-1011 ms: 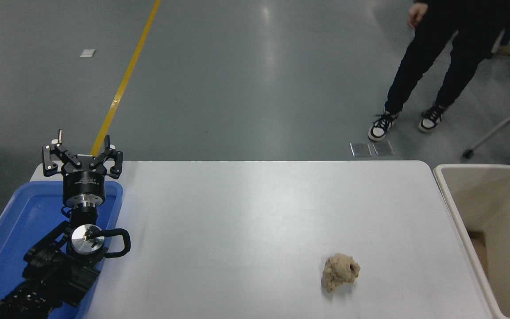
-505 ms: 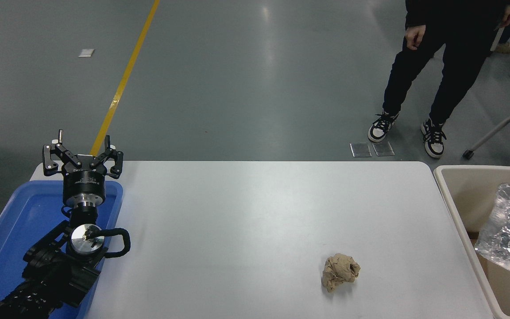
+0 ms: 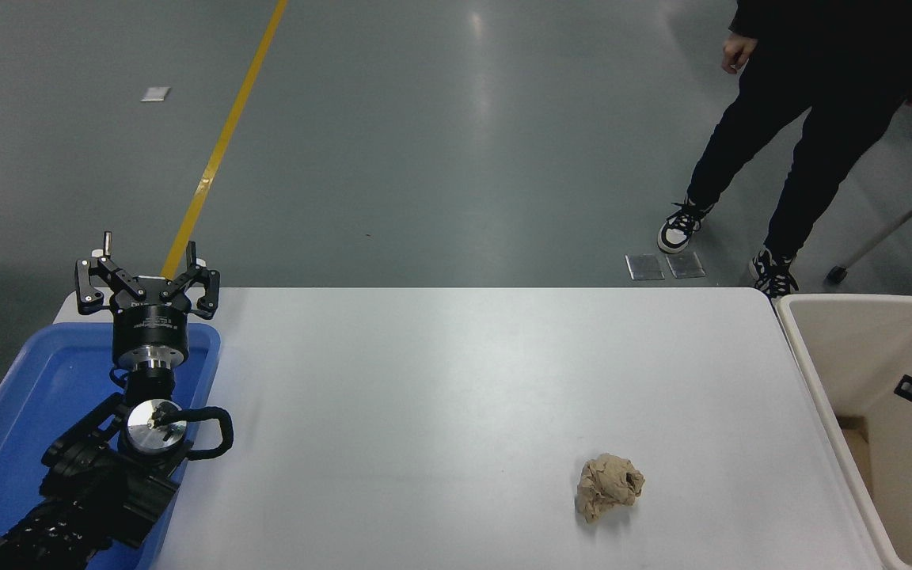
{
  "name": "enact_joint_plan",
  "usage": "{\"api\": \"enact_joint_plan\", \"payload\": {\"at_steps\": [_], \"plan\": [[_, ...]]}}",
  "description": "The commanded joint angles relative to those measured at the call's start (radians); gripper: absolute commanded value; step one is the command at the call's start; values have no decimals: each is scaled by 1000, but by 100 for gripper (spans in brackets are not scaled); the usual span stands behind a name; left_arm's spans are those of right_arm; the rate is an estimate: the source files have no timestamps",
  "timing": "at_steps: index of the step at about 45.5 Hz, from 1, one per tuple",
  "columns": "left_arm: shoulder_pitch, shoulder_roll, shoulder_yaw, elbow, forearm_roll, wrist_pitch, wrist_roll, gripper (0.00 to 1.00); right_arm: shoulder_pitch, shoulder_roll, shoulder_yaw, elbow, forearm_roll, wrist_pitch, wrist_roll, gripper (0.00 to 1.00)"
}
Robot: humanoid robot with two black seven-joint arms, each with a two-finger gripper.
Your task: Pick up foil plate and place in dustbin
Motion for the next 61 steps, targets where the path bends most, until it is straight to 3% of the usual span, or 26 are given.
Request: {"api": "enact_joint_plan", "payload": {"at_steps": [1, 6, 11, 17, 30, 41, 61], "plan": [[0, -1, 0, 0, 0, -1, 0, 99, 594, -98, -401, 459, 0, 140, 4, 100], [1, 1, 0, 0, 0, -1, 0, 99, 820, -97, -469, 625, 9, 245, 7, 100], [1, 1, 0, 0, 1, -1, 0, 99, 959, -86, -464, 725, 31, 457, 34, 100], [1, 1, 0, 0, 0, -1, 0, 99, 1114, -45, -463, 840, 135, 603, 43, 100], [1, 1, 0, 0, 0, -1, 0, 99, 1194, 264, -406, 911, 247, 626, 40, 100], [1, 1, 0, 0, -2, 1, -2, 99, 1202, 420, -372, 888, 446, 637, 40, 100], [1, 1, 0, 0, -2, -1, -2, 99, 1203, 450, -348, 889, 442, 637, 41, 100]]}}
